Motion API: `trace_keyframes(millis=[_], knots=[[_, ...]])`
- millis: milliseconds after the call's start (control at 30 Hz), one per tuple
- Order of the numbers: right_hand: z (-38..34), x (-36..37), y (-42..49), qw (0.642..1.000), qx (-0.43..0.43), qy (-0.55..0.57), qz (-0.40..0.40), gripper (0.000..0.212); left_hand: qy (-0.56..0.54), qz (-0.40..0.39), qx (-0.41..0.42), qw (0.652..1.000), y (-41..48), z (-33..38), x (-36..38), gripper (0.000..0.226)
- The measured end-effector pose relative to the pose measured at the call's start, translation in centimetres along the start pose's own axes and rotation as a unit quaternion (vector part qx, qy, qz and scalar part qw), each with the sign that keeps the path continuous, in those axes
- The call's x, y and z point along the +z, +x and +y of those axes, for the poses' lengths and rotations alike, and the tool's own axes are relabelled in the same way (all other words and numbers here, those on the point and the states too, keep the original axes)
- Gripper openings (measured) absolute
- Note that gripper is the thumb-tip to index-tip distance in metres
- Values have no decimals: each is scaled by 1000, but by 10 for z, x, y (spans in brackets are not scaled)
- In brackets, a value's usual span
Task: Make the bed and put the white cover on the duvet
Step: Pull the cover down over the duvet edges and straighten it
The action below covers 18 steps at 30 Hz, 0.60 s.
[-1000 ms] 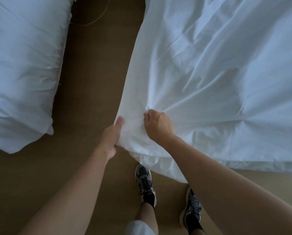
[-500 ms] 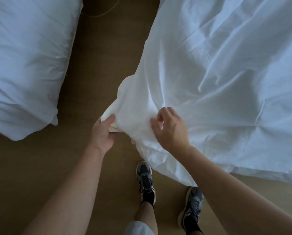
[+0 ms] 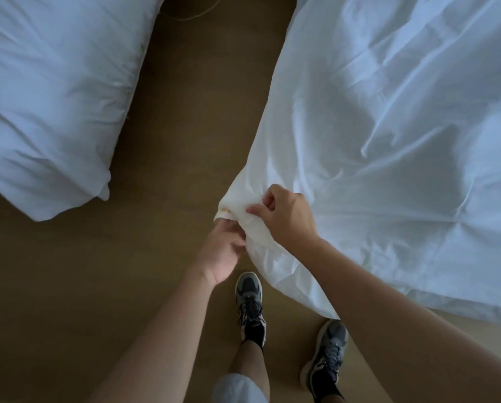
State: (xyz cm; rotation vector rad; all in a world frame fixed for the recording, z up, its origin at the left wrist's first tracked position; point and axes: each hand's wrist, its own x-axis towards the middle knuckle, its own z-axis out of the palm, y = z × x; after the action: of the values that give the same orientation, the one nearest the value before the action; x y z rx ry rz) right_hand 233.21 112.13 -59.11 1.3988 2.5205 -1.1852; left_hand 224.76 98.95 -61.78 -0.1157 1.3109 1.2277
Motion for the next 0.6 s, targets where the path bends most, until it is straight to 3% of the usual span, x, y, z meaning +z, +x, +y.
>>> trace_keyframes(millis=[67,133,233,300,433,500,600], knots=[[-4,-2,0,1000,-6,-5,9,38,49,-44,28,997,-5,-11,12,46],[-6,-4,-1,1000,-6,-2,2,41,23,-15,49,998,-1,-21,19,43],[-9,-14,1,999,2,-25,-25,52,-48,112,19,992,1,-22,35,19],[-14,-23,3,992,-8,-106,-74,55,-69,195,2,978,4,-21,47,10],[-15,-33,-8,946,-106,-244,-187,45,-86,338,85,933,14,-17,64,11],[-10,-37,-18,942,-127,-241,-195,42,-59,410,127,901,18,-12,68,21],[-5,-36,-26,956,-83,-186,-209,50,-50,487,142,860,28,-2,74,24]])
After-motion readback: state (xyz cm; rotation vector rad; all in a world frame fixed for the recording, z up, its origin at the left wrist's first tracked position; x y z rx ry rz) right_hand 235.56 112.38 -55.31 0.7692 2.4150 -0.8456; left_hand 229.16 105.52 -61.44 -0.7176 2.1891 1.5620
